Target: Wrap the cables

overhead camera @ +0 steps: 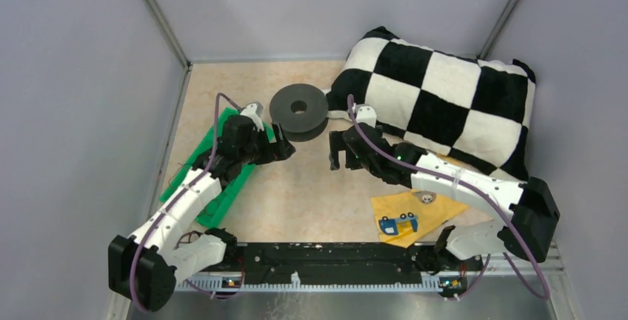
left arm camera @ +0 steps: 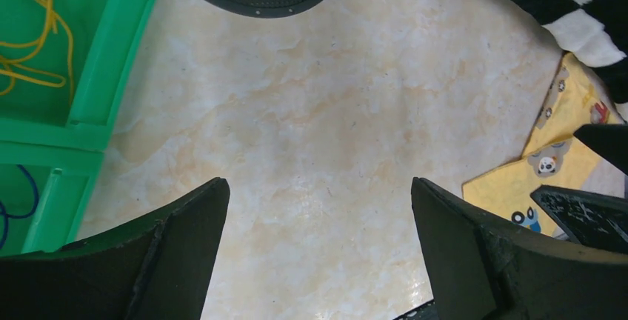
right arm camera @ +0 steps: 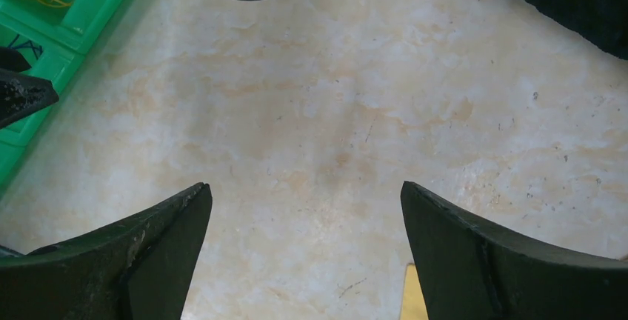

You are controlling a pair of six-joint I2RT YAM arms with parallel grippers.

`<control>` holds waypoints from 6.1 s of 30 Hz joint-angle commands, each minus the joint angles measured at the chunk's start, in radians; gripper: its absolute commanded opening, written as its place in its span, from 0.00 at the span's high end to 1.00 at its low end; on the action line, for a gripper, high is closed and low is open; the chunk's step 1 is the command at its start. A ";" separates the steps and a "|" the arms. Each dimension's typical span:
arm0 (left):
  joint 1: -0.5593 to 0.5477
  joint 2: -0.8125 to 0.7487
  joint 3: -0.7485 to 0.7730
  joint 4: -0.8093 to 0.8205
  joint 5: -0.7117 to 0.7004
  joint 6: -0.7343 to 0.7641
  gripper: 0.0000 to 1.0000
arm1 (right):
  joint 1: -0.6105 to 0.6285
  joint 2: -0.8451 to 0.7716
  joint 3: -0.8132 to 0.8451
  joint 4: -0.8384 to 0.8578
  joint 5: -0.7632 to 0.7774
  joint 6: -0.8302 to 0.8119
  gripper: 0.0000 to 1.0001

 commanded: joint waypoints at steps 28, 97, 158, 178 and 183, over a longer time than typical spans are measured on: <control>0.035 0.239 -0.075 0.604 -0.039 -0.456 0.02 | 0.007 -0.278 -0.150 0.206 -0.047 -0.099 0.01; 0.022 0.358 -0.049 0.856 -0.136 -0.287 1.00 | 0.007 -0.324 -0.155 0.180 -0.061 -0.062 0.01; -0.147 0.672 0.604 -0.084 0.486 0.434 0.30 | -0.272 -0.618 -0.270 -0.063 -0.059 0.033 0.01; 0.213 0.256 0.434 -0.276 -0.434 0.135 0.02 | -0.273 -0.557 -0.295 0.043 -0.142 0.030 0.01; 0.291 0.359 0.421 -0.275 -0.473 0.058 0.11 | -0.273 -0.579 -0.290 0.029 -0.135 0.032 0.01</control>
